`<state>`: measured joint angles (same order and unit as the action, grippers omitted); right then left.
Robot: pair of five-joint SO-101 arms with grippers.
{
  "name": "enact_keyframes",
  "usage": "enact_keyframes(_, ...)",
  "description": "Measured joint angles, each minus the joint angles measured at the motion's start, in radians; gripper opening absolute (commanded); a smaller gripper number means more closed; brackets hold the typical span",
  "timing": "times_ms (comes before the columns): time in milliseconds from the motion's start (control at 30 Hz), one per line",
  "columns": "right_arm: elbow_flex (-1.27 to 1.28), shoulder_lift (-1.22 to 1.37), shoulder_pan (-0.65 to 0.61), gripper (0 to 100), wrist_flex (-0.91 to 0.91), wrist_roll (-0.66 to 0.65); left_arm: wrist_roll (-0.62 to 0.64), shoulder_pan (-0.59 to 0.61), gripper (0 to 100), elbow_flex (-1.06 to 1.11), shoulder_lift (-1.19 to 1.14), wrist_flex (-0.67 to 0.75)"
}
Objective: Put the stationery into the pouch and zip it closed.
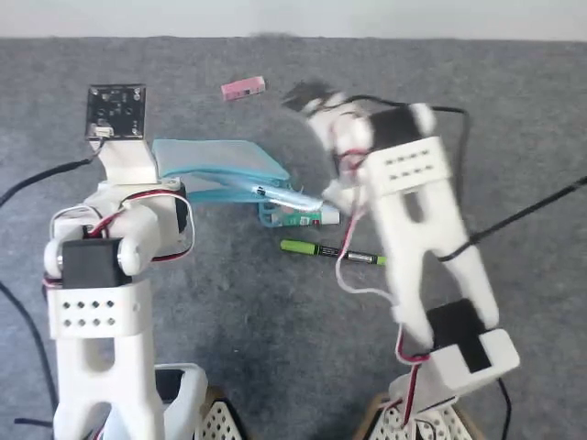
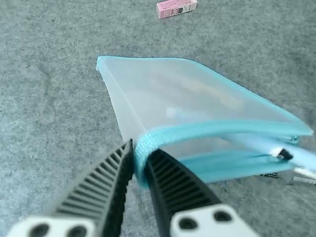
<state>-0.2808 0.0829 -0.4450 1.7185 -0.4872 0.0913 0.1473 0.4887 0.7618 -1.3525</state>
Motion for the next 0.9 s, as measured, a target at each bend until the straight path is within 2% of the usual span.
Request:
enact_keyframes(200, -0.035, 0.000, -0.080, 26.1, 0.000, 0.032, 0.000, 0.000, 1, 0.000, 0.000, 0.000)
enact_keyframes(400, -0.103, -0.003, -0.091, 12.9, 0.006, 0.043, 0.000, 0.000, 1, 0.000, 0.000, 0.000)
enact_keyframes(567, -0.227, -0.009, -0.106, 17.4, 0.035, 0.043, 0.000, 0.000, 1, 0.000, 0.000, 0.000)
enact_keyframes(767, -0.288, -0.046, -0.048, 22.1, 0.037, 0.025, 0.000, 0.000, 1, 0.000, 0.000, 0.000)
enact_keyframes(900, -0.245, -0.170, -0.149, 22.3, 0.038, 0.023, 0.000, 0.002, 1, 0.015, 0.000, 0.000)
